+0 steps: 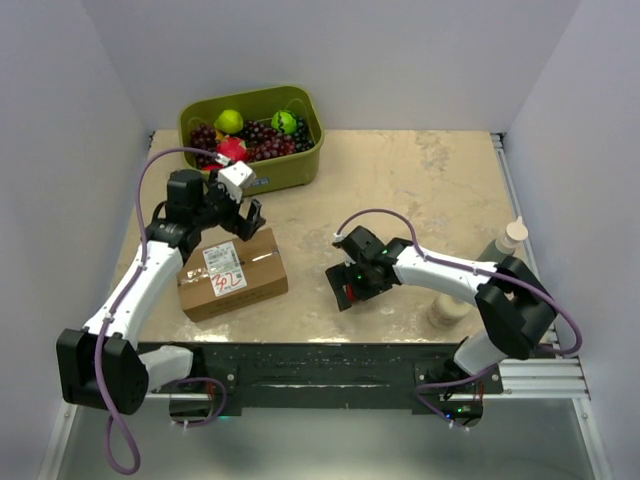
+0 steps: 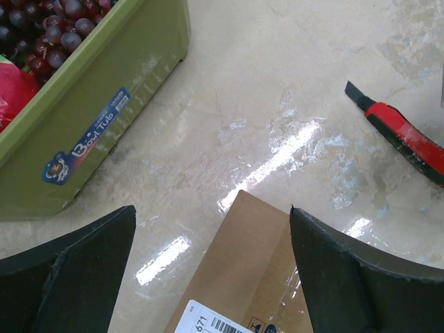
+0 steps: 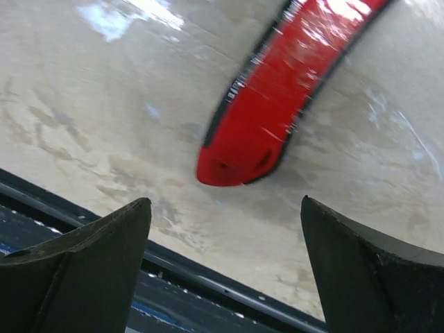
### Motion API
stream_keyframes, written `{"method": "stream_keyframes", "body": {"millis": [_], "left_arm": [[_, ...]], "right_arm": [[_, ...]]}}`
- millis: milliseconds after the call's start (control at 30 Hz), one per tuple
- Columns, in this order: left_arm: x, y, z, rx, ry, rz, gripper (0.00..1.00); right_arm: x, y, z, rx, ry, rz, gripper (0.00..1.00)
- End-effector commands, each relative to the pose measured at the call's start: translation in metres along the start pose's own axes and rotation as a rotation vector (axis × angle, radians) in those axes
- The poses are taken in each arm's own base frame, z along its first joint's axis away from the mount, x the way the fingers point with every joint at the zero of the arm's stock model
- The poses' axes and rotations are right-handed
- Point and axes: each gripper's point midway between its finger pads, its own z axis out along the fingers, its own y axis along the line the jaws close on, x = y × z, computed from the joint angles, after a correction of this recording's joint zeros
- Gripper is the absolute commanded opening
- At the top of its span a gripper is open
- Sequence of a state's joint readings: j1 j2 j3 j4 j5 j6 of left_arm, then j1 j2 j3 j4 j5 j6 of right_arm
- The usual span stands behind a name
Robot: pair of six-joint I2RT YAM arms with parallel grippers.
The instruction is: Unpack the express box
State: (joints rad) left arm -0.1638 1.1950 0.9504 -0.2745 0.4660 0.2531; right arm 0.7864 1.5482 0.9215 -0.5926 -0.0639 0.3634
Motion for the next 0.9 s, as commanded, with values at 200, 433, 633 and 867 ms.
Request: {"method": "stream_keyframes", "body": {"millis": [200, 433, 633, 867], "left_arm": [[-0.003, -0.011, -0.014, 0.007, -0.053, -0.023, 0.96], [-0.006, -0.014, -0.018, 0.01, -0.065, -0.02, 0.96], [-0.011, -0.009, -0.021, -0.002, -0.058, 0.022, 0.96], [-0.011, -0.001, -0.029, -0.021, 0.009, 0.119, 0.96]], "right_arm": [[-0.045, 0.007, 0.015, 0.089, -0.143, 0.054, 0.81], [-0.05, 0.002, 0.031, 0.134, -0.125, 0.059, 0.71], [-0.055, -0.006, 0.036, 0.157, -0.15, -0.04, 0.63], [-0.048, -0.02, 0.015, 0.076, -0.152, -0.076, 0.44]]}}
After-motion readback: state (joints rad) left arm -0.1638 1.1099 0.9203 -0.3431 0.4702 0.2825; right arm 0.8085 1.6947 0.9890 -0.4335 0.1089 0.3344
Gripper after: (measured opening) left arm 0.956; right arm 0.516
